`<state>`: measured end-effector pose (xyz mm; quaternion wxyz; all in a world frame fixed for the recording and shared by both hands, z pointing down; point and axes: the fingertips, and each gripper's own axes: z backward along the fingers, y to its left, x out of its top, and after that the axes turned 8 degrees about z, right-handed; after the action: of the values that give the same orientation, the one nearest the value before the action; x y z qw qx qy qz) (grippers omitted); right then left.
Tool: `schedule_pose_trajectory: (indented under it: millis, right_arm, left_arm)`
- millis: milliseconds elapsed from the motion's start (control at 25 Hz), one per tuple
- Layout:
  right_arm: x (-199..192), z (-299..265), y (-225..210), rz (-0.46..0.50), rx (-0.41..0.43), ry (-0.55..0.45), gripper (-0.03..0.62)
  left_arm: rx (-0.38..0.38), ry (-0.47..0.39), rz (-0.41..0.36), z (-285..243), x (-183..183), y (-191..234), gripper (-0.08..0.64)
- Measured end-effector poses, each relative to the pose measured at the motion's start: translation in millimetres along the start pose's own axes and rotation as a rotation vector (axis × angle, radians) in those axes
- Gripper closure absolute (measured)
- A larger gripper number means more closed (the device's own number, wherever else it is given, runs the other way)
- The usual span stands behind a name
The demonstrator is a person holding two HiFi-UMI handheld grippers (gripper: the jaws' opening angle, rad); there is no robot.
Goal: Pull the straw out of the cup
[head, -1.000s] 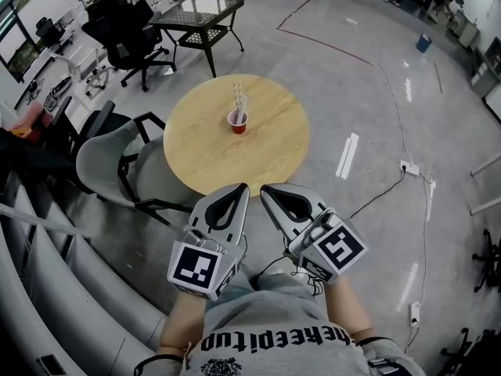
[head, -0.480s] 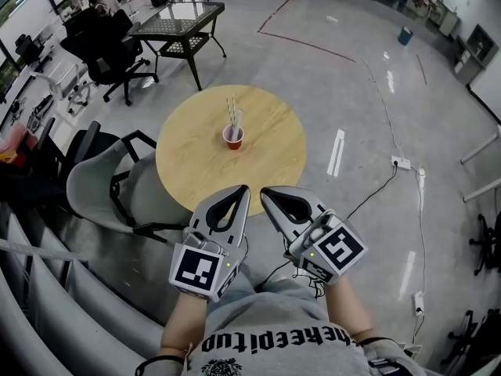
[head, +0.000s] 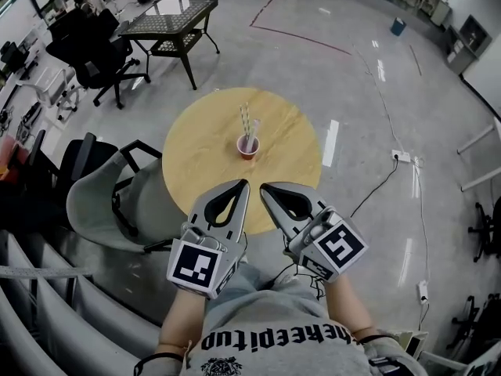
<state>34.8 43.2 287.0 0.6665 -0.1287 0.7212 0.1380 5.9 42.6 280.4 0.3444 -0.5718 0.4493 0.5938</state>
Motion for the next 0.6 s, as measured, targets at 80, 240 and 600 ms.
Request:
schedule_pose_trajectory:
  millis: [80,240,600]
  right_arm:
    - [-0.8,-12.5,0.7,-0.006,-0.005,0.015,0.581]
    - [1.2,-34.7,-2.1,0.008,-0.033,-0.006,0.583]
    - [4.7,-60.8,-5.9,0.002,-0.108,-0.016,0.582]
  left_arm:
    - [-0.010,0.001,0.000,-1.4,1.3,12.5,0.537]
    - [-0.034,0.002,0.007,-2.8,0.7,34.9,0.537]
    - [-0.105,-0.005,0.015,-6.4,1.9,63.4,0.537]
